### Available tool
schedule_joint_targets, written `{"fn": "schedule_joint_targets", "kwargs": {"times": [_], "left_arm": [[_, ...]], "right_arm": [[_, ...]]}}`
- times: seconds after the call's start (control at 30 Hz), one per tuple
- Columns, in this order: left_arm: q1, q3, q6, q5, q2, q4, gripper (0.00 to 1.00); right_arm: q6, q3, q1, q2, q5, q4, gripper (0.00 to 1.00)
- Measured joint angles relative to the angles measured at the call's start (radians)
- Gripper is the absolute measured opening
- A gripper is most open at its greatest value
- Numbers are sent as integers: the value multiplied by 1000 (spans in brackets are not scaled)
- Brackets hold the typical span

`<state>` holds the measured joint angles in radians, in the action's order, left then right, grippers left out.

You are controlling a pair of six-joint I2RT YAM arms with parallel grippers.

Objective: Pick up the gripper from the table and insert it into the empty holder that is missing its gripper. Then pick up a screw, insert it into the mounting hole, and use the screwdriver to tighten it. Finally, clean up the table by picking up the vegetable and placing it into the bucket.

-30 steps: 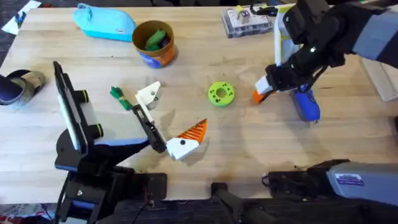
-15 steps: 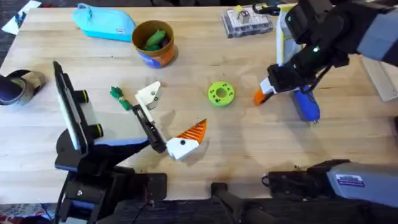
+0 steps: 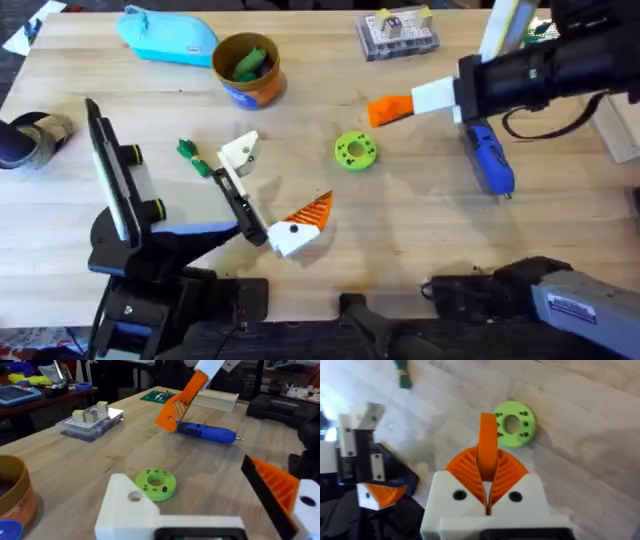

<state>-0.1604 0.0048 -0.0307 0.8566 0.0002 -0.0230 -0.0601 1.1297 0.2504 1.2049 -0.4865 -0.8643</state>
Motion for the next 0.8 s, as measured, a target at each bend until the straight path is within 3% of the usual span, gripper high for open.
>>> {"fn": "schedule_joint_targets", "kwargs": {"times": [0.2,0.6,0.8], "left_arm": [[0,0,0,0,0,0,991],[0,0,0,0,0,0,991],[0,0,0,0,0,0,991]], "right_arm": [[-22,0,15,87,-262,22,9],[-39,0,176,399,-686,152,9],[-42,0,219,455,-807,230,9]]}}
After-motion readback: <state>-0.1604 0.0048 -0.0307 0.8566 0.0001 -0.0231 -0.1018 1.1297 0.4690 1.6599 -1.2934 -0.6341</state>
